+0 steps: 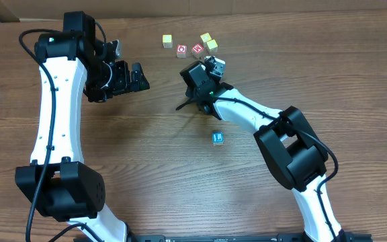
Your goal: Flip 5 blocks
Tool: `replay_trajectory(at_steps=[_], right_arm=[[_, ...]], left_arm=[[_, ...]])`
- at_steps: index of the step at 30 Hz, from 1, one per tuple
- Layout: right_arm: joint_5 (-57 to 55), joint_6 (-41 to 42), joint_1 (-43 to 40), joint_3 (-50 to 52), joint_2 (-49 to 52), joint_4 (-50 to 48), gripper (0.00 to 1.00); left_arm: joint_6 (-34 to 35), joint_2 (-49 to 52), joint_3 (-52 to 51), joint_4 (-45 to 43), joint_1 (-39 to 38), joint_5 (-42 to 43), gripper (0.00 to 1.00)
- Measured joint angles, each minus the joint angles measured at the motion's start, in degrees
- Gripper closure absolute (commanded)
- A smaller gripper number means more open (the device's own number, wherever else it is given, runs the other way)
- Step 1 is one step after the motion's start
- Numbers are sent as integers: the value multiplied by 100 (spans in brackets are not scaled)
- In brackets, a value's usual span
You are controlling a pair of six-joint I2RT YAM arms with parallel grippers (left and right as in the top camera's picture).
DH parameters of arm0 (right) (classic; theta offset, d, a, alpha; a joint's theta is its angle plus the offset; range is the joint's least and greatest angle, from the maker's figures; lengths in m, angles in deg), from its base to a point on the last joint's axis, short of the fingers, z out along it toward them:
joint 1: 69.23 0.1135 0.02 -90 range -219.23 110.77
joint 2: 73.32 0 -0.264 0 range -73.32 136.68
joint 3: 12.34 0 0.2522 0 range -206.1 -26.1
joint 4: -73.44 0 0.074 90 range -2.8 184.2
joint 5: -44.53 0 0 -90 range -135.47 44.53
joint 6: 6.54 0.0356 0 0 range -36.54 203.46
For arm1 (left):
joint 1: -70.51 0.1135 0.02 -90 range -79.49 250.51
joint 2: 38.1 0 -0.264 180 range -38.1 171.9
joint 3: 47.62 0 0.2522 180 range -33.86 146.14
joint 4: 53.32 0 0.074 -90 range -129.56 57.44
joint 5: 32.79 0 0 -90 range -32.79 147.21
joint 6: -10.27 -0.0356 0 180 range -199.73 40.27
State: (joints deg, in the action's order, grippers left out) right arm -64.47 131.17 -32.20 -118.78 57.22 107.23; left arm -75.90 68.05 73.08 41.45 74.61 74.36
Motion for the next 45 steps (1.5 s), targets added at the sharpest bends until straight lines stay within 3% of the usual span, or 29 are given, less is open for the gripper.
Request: replay_trajectory(at_steps=[9, 13, 33, 45], right_arm=[[280, -710, -2, 0, -435, 704, 57], [640, -789, -2, 0, -492, 1016, 46], [914, -905, -363, 0, -492, 369, 42], [866, -988, -356, 0, -223, 66, 45]], left_arm=[[0, 0, 0, 0, 0, 0, 0], [0, 0, 0, 0, 0, 0, 0], [0, 0, 0, 0, 0, 0, 0], [0, 0, 0, 0, 0, 0, 0]])
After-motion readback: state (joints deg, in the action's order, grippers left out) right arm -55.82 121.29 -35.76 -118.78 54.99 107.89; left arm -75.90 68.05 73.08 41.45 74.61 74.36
